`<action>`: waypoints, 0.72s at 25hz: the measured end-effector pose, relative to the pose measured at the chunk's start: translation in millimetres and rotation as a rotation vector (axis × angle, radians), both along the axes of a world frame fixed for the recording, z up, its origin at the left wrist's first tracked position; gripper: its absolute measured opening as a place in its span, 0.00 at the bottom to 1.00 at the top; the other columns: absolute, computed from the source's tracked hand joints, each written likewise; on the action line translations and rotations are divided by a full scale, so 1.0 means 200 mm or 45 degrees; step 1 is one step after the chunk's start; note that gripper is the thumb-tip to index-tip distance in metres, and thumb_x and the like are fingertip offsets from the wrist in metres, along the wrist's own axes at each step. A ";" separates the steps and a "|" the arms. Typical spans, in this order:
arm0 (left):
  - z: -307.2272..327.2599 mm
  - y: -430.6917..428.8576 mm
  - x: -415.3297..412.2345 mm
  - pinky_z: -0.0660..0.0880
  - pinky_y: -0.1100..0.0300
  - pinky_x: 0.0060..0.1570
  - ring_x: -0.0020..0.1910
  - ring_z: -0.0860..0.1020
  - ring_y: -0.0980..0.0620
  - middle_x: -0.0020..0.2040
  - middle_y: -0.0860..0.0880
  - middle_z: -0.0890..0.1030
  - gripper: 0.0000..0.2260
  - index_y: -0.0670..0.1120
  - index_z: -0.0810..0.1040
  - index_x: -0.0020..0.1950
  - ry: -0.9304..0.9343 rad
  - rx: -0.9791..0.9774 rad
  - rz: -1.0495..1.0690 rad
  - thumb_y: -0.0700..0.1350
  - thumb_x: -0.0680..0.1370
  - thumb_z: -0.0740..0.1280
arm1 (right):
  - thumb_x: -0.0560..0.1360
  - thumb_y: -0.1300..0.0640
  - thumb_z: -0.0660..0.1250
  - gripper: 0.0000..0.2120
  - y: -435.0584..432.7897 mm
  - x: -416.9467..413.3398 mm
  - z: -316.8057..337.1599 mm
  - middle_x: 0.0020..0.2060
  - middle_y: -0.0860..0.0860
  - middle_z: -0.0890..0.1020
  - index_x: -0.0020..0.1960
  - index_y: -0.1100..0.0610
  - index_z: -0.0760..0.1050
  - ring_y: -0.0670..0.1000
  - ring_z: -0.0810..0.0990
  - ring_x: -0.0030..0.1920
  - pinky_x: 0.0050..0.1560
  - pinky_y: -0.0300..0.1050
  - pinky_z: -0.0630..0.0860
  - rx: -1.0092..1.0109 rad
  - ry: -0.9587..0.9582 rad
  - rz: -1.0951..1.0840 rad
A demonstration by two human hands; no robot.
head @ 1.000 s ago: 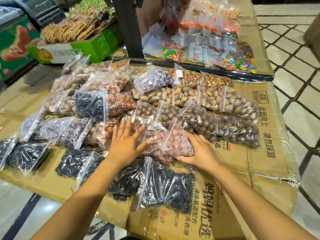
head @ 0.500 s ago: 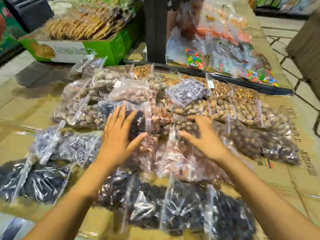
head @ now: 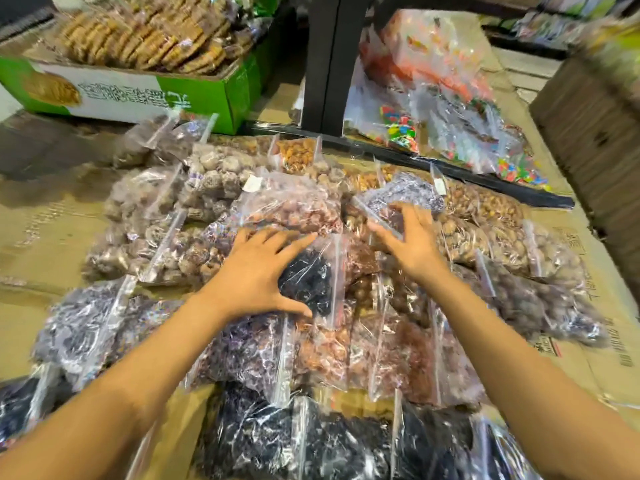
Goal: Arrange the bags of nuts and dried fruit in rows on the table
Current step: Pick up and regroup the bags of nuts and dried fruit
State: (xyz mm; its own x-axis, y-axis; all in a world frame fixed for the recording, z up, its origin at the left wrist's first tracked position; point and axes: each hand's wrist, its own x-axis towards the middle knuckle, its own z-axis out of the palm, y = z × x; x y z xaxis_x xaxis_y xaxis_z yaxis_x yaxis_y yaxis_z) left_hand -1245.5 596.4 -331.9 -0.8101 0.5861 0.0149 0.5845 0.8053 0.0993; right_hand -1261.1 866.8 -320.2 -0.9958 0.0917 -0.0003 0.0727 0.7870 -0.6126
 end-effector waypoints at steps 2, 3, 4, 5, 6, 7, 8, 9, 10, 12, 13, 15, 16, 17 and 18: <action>-0.02 0.01 -0.02 0.63 0.46 0.59 0.62 0.71 0.45 0.65 0.50 0.74 0.51 0.53 0.61 0.75 0.030 0.035 0.051 0.81 0.59 0.58 | 0.73 0.43 0.59 0.31 0.12 -0.15 0.00 0.63 0.58 0.70 0.71 0.58 0.65 0.59 0.64 0.68 0.62 0.48 0.63 0.051 0.077 -0.063; -0.03 0.01 -0.02 0.64 0.48 0.54 0.58 0.73 0.46 0.60 0.50 0.76 0.50 0.52 0.66 0.72 0.053 0.072 0.062 0.81 0.58 0.58 | 0.71 0.48 0.60 0.32 0.19 -0.23 0.02 0.66 0.59 0.69 0.73 0.57 0.63 0.60 0.63 0.69 0.65 0.49 0.62 0.094 0.033 -0.041; -0.05 0.01 -0.03 0.64 0.50 0.50 0.54 0.73 0.47 0.56 0.51 0.77 0.48 0.51 0.71 0.67 0.084 0.112 0.071 0.82 0.57 0.58 | 0.70 0.51 0.64 0.35 0.26 -0.31 0.02 0.71 0.59 0.65 0.76 0.54 0.59 0.61 0.60 0.72 0.70 0.52 0.60 0.168 -0.078 0.037; -0.06 0.02 -0.04 0.63 0.52 0.47 0.51 0.74 0.48 0.53 0.51 0.77 0.47 0.51 0.74 0.63 0.105 0.150 0.088 0.82 0.56 0.57 | 0.69 0.56 0.68 0.42 0.32 -0.39 0.04 0.76 0.57 0.59 0.77 0.48 0.53 0.61 0.55 0.76 0.74 0.57 0.56 0.287 -0.233 0.168; -0.07 0.02 -0.05 0.62 0.52 0.46 0.49 0.74 0.48 0.50 0.51 0.77 0.46 0.50 0.76 0.60 0.118 0.185 0.109 0.82 0.56 0.57 | 0.67 0.60 0.73 0.49 0.37 -0.48 0.05 0.78 0.55 0.52 0.78 0.43 0.47 0.60 0.50 0.78 0.76 0.59 0.52 0.455 -0.389 0.296; -0.08 0.03 -0.05 0.63 0.52 0.46 0.48 0.74 0.48 0.49 0.51 0.77 0.46 0.49 0.77 0.58 0.132 0.220 0.132 0.82 0.56 0.57 | 0.65 0.61 0.76 0.56 0.39 -0.54 0.08 0.79 0.52 0.46 0.77 0.40 0.42 0.59 0.45 0.78 0.76 0.61 0.48 0.647 -0.514 0.391; -0.10 0.04 -0.05 0.64 0.51 0.47 0.48 0.75 0.48 0.49 0.51 0.78 0.46 0.49 0.78 0.56 0.150 0.251 0.151 0.82 0.55 0.57 | 0.63 0.59 0.79 0.59 0.38 -0.60 0.09 0.79 0.49 0.43 0.77 0.37 0.40 0.58 0.41 0.78 0.76 0.62 0.45 0.831 -0.585 0.458; -0.10 0.05 -0.05 0.66 0.50 0.47 0.47 0.75 0.48 0.49 0.51 0.78 0.45 0.48 0.78 0.55 0.170 0.277 0.164 0.82 0.55 0.57 | 0.61 0.57 0.81 0.61 0.37 -0.64 0.11 0.79 0.47 0.42 0.77 0.37 0.40 0.58 0.39 0.78 0.75 0.62 0.43 0.967 -0.609 0.508; -0.11 0.05 -0.04 0.67 0.50 0.47 0.47 0.75 0.48 0.49 0.51 0.78 0.45 0.48 0.78 0.55 0.184 0.294 0.173 0.81 0.55 0.57 | 0.60 0.54 0.82 0.61 0.35 -0.67 0.12 0.79 0.46 0.43 0.77 0.38 0.43 0.58 0.39 0.78 0.75 0.61 0.42 1.048 -0.594 0.556; -0.12 0.06 -0.04 0.68 0.49 0.47 0.47 0.76 0.48 0.49 0.51 0.78 0.45 0.47 0.78 0.54 0.203 0.323 0.184 0.81 0.56 0.56 | 0.58 0.51 0.83 0.59 0.32 -0.71 0.13 0.79 0.50 0.49 0.78 0.47 0.49 0.57 0.45 0.78 0.76 0.56 0.44 1.082 -0.489 0.643; -0.12 0.06 -0.04 0.68 0.49 0.47 0.46 0.76 0.48 0.49 0.51 0.79 0.45 0.47 0.78 0.53 0.205 0.332 0.192 0.82 0.56 0.55 | 0.57 0.51 0.83 0.59 0.31 -0.71 0.12 0.79 0.54 0.53 0.78 0.52 0.51 0.57 0.50 0.78 0.76 0.52 0.48 1.048 -0.434 0.662; -0.11 0.07 -0.03 0.69 0.49 0.47 0.46 0.77 0.47 0.48 0.51 0.79 0.45 0.46 0.79 0.53 0.211 0.357 0.213 0.82 0.57 0.53 | 0.57 0.49 0.82 0.58 0.30 -0.65 0.13 0.76 0.59 0.60 0.78 0.59 0.53 0.59 0.60 0.75 0.74 0.48 0.57 0.956 -0.331 0.620; -0.11 0.07 -0.03 0.69 0.48 0.48 0.46 0.77 0.47 0.48 0.50 0.80 0.46 0.46 0.79 0.52 0.208 0.364 0.230 0.82 0.57 0.52 | 0.57 0.46 0.82 0.57 0.29 -0.60 0.14 0.74 0.60 0.64 0.77 0.60 0.55 0.60 0.64 0.72 0.72 0.49 0.62 0.925 -0.265 0.567; -0.10 0.07 -0.03 0.69 0.48 0.48 0.46 0.77 0.47 0.47 0.50 0.80 0.46 0.46 0.79 0.52 0.197 0.363 0.249 0.83 0.57 0.51 | 0.57 0.42 0.81 0.56 0.29 -0.54 0.15 0.71 0.61 0.68 0.76 0.60 0.57 0.61 0.67 0.69 0.69 0.50 0.65 0.912 -0.196 0.507; -0.10 0.07 -0.03 0.69 0.48 0.48 0.46 0.77 0.47 0.47 0.50 0.80 0.47 0.46 0.79 0.52 0.186 0.363 0.265 0.83 0.57 0.51 | 0.58 0.39 0.79 0.55 0.29 -0.48 0.15 0.69 0.62 0.70 0.75 0.60 0.59 0.62 0.68 0.67 0.68 0.51 0.67 0.884 -0.141 0.428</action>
State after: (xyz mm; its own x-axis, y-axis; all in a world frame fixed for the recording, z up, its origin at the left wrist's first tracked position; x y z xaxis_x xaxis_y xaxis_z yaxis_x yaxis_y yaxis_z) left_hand -1250.9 611.3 -351.4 -0.8886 0.3650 0.2777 0.4359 0.8604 0.2640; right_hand -1356.9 924.1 -290.7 -0.9676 -0.2000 -0.1541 -0.2062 0.9782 0.0254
